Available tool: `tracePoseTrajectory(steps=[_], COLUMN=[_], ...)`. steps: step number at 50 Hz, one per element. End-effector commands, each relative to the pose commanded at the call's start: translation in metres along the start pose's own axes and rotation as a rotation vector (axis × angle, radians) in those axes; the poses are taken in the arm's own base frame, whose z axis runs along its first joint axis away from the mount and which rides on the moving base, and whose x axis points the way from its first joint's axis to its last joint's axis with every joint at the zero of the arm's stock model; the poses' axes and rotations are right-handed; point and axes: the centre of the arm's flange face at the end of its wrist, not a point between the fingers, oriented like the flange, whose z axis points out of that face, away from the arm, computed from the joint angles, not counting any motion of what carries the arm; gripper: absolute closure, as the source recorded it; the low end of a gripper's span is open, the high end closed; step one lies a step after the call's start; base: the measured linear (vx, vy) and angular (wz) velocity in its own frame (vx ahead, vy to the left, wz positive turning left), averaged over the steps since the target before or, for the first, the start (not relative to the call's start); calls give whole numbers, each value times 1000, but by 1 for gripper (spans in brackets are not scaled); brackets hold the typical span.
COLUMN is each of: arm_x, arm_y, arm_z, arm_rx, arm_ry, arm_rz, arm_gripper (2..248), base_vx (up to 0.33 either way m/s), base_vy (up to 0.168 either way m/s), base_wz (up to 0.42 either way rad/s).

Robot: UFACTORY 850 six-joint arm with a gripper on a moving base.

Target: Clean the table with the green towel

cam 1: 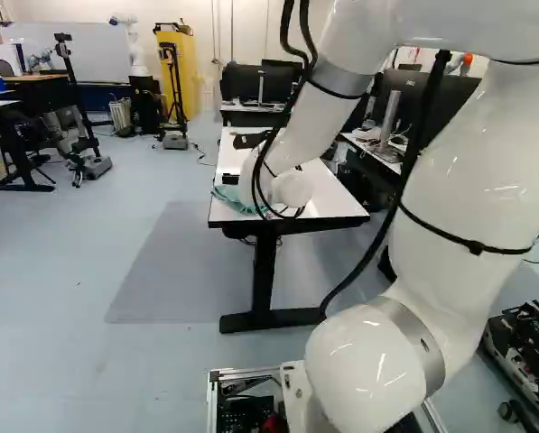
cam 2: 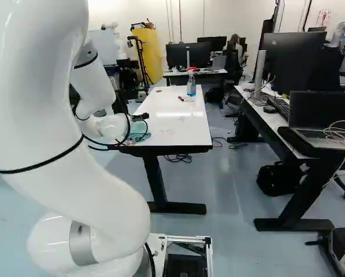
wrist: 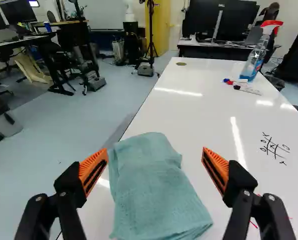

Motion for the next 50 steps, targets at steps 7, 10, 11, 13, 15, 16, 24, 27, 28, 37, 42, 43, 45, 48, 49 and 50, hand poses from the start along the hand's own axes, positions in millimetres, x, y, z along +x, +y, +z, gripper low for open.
tracePoseTrajectory(steps=[7,10,11,13,15,16,24,27,28,37,42,43,45,48,49,50], arm_x=[2,3,3,3,3,3,2,2,1,1,0,0,0,0,0,-1], arm_y=[-5,-7,-7,-8,-8,-8,-8,-7,-7,-6,-5,-5,-5,-4,-4,-4], arm_z=[13,18,20,22,24,25,31,32,33,39,44,45,46,48,48,49], arm_rx=[10,13,14,16,16,17,15,14,14,11,9,9,9,8,8,8], arm_ry=[-24,-35,-39,-46,-54,-58,-92,-103,-107,-142,-160,-164,-172,-183,-187,-190], arm_rz=[-4,-6,-6,-7,-7,-7,-7,-6,-6,-5,-5,-4,-4,-4,-4,-4], arm_gripper=[3,3,3,3,3,3,3,3,3,3,3,3,3,3,3,3], base_vx=[0,0,0,0,0,0,0,0,0,0,0,0,0,0,0,0], base_vy=[0,0,0,0,0,0,0,0,0,0,0,0,0,0,0,0], base_wz=[0,0,0,0,0,0,0,0,0,0,0,0,0,0,0,0])
